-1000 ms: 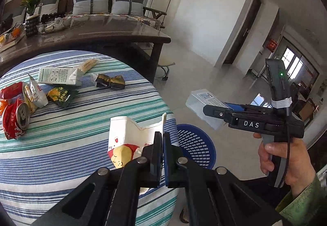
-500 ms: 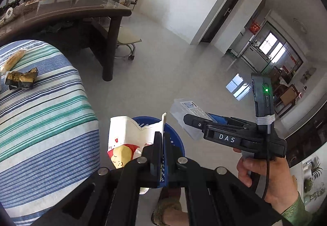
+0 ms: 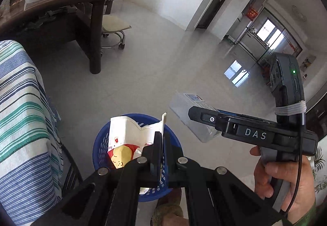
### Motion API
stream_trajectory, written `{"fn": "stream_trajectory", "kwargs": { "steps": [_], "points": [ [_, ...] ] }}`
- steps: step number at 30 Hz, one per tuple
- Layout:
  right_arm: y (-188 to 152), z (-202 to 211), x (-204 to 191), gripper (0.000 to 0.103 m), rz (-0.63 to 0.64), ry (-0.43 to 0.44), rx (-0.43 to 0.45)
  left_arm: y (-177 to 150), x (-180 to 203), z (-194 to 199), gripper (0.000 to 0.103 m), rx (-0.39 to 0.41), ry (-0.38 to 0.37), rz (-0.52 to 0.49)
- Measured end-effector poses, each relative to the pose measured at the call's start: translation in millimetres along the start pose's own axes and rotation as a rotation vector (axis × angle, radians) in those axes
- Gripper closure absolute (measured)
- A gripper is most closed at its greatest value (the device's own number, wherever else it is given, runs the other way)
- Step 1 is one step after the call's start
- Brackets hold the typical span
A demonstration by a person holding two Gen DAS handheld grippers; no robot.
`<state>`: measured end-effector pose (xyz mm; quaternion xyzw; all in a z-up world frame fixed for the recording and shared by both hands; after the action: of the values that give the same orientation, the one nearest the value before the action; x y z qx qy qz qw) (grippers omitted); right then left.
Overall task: Collect trash
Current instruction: 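Carry the paper cup and clear box to the blue basket, lowering the cup inside, then open the left tool over the basket while the right tool releases the clear box inside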
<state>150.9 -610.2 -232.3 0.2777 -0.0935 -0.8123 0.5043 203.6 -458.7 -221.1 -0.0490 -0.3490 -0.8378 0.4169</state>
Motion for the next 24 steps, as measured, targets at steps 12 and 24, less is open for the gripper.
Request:
{"fn": "stream_trajectory", "kwargs": {
  "steps": [12,24],
  "points": [
    [13.4,4.8,9.6,0.018,-0.089,0.039,0.063,0.1,1.5,-26.3,0.047,0.023,0.042,-0.037],
    [23.5,35.6,-22.1,0.002,0.034,-0.149,0.216,-29.8,8.5,54.2,0.044,0.079,0.137,-0.111]
  ]
}}
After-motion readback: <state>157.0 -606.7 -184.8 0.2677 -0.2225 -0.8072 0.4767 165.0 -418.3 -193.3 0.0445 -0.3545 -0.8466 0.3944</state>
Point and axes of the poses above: each gripper's, at about its wrist camera, not at the fingertips, and z roughly against the way its jaws point, x to its right, y to its top, the point moved 2 cm from there along -z, roughly the way its jaws point
